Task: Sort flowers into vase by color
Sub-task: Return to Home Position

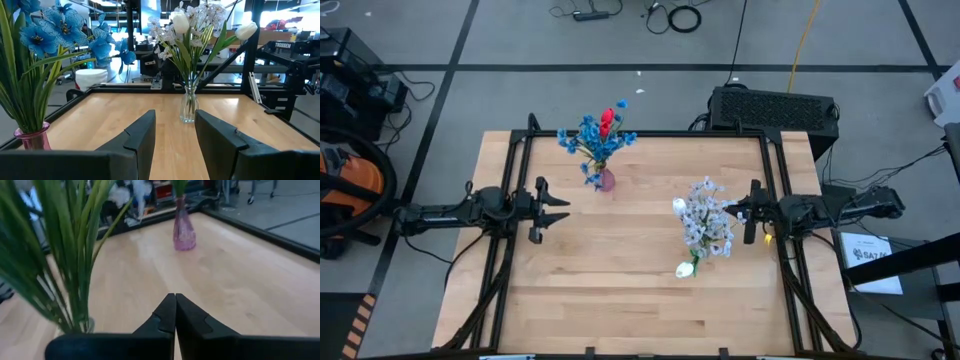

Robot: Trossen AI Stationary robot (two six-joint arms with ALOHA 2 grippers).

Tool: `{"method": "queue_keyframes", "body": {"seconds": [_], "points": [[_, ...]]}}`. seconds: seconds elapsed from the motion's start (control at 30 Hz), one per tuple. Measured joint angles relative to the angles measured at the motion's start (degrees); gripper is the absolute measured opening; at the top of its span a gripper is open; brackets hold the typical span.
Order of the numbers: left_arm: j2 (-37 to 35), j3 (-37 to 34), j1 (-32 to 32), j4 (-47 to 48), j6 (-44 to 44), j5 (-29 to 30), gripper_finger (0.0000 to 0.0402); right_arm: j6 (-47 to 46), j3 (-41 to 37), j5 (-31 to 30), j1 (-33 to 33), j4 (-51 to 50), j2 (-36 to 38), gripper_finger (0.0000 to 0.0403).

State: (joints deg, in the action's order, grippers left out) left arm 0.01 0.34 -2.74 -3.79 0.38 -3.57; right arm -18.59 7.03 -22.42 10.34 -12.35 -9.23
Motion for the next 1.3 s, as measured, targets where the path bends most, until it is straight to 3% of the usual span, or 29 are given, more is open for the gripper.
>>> {"method": "queue_keyframes", "body": {"seconds": [0.07,0.33,0.43,0.6,0.77,1.07,1.3], "points": [[0.0,0.0,0.0,0.0,0.0,0.0,0.0144,0.5,0.0,0.9,-1.2,0.2,0.8,0.0000],[0.0,0.0,0.0,0.0,0.0,0.0,0.0144,4.4,-2.4,13.8,-5.7,4.9,2.4,0.0000],[0.0,0.0,0.0,0.0,0.0,0.0,0.0144,8.2,-6.0,16.4,-6.9,14.3,2.7,0.0000],[0.0,0.0,0.0,0.0,0.0,0.0,0.0144,13.7,-6.2,17.8,-8.6,14.2,3.5,0.0000],[0.0,0.0,0.0,0.1,0.0,0.0,0.0144,15.1,-6.2,28.2,-8.6,14.1,4.4,0.0000],[0.0,0.0,0.0,0.1,0.0,0.0,0.0144,11.8,-6.2,19.9,-8.6,13.8,4.3,0.0000],[0.0,0.0,0.0,0.1,0.0,0.0,0.0144,11.1,-6.2,19.5,-8.6,13.8,4.3,0.0000]]}}
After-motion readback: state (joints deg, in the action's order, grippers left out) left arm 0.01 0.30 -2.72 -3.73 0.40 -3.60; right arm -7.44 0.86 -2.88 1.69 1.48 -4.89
